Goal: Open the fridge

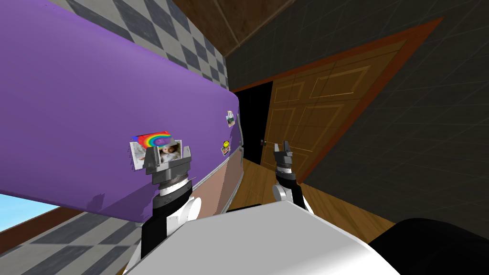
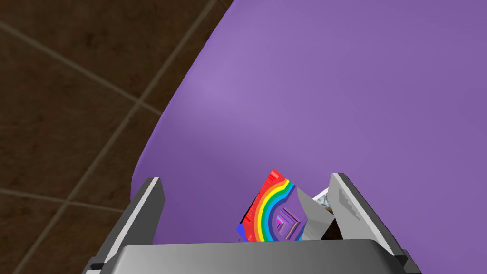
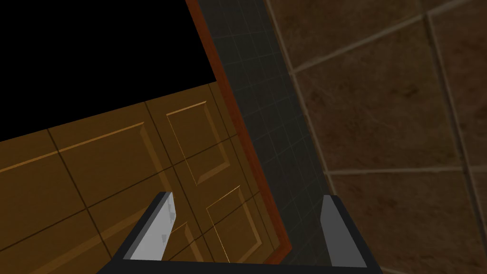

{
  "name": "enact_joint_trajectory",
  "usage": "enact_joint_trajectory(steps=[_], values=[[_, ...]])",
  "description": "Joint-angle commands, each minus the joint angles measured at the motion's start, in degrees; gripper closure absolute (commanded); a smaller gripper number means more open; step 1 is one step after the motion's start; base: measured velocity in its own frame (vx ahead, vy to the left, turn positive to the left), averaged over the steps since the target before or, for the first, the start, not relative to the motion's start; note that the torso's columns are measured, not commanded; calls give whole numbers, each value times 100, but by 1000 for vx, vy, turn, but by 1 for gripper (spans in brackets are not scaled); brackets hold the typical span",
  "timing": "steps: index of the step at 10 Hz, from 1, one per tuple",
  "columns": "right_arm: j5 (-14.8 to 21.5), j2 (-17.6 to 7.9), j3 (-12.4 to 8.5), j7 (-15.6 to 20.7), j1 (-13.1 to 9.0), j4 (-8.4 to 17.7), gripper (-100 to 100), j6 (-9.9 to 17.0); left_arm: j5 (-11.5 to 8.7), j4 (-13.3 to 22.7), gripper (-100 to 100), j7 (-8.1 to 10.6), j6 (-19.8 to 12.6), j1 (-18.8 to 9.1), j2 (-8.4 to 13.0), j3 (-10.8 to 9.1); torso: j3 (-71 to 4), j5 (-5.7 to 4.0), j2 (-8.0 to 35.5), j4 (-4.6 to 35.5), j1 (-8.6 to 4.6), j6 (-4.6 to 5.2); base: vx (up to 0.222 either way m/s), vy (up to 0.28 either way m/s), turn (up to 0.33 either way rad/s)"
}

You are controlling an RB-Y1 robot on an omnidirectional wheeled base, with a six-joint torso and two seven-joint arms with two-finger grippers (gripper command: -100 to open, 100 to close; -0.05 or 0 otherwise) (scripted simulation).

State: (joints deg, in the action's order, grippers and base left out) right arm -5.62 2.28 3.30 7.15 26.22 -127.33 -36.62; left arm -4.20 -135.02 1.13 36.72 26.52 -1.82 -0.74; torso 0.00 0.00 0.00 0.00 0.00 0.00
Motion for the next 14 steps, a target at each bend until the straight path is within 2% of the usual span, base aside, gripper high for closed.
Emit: enact_joint_trajectory(steps=[1, 9, 10, 11, 14], values=[[0, 0, 0, 0, 0, 0, 0, 0, 0, 0, 0, 0, 0, 0, 0, 0, -467, 0, 232, 235, 0, 0, 0, 0, 0], [0, 0, 0, 0, 0, -2, 0, -1, 0, -2, 0, 0, 0, 0, 0, 0, -7073, 0, 3539, 3537, 0, 0, 0, 0, 0], [0, 0, 0, 0, 0, -2, 0, -1, -75, 18, -100, -34, 9, 12, 278, -20, -7919, 0, 3962, 3960, 0, 0, 26, -17, -32], [0, 0, 0, 0, 0, 0, 0, 0, -150, 36, -100, -67, 17, 24, 439, -40, -8316, -1, 4149, 4148, -4, 1, 37, -47, -46], [0, 1, 1, 0, 1, 1, 0, 0, -485, 117, -100, -217, 53, 80, 882, -128, -8464, -4, 4215, 4223, -14, 0, 76, -88, -58]])
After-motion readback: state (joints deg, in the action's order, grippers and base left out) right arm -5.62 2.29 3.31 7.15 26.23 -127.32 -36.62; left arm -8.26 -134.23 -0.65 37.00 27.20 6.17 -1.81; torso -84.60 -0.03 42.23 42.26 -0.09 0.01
